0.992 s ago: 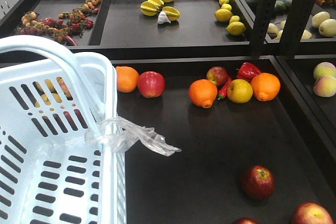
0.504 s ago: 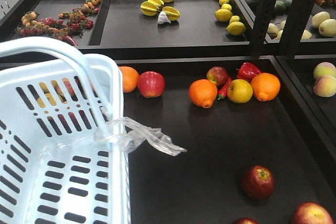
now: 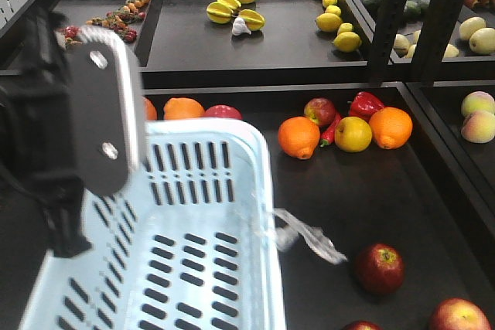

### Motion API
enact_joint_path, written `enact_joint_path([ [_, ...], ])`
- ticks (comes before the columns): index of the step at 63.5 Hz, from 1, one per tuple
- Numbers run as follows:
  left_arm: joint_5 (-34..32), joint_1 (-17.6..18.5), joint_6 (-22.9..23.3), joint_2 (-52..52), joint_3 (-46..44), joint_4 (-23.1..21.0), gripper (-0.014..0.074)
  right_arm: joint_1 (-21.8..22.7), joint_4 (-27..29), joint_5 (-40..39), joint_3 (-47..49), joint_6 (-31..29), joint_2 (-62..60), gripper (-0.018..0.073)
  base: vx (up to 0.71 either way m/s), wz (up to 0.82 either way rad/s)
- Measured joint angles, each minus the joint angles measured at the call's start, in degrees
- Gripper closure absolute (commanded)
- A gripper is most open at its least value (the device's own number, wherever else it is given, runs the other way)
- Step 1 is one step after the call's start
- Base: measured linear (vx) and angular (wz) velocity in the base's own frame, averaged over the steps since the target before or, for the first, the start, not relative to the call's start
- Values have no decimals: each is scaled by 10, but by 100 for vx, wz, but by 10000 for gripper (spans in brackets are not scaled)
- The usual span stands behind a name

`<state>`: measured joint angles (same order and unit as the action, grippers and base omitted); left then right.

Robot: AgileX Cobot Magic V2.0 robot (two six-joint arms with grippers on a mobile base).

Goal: Pick three apples into basket with both arms
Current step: 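Lower the light-blue basket onto the table and open the left gripper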

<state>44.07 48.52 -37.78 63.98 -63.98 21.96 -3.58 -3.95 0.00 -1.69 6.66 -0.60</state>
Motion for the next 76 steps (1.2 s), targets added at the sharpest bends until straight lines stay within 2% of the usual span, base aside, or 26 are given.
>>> enact_joint_path([
  [14, -157, -34, 6, 33, 103, 6, 603, 0, 0, 0, 0, 0, 0, 568, 0, 0],
  [25, -232, -73, 34, 84, 121, 11, 603, 0, 0, 0, 0, 0, 0, 568, 0, 0],
  [34, -269, -84, 38, 127, 121, 20, 603, 0, 0, 0, 0, 0, 0, 568, 0, 0],
  [48, -292, -84, 52, 204, 121, 70, 603, 0, 0, 0, 0, 0, 0, 568, 0, 0],
  [57, -339, -84, 83, 238, 121, 75, 603, 0, 0, 0, 0, 0, 0, 568, 0, 0],
  [65, -372, -84, 89, 261, 121, 77, 603, 0, 0, 0, 0, 0, 0, 568, 0, 0],
  [76, -398, -108, 108, 279, 115, 81, 603, 0, 0, 0, 0, 0, 0, 568, 0, 0],
])
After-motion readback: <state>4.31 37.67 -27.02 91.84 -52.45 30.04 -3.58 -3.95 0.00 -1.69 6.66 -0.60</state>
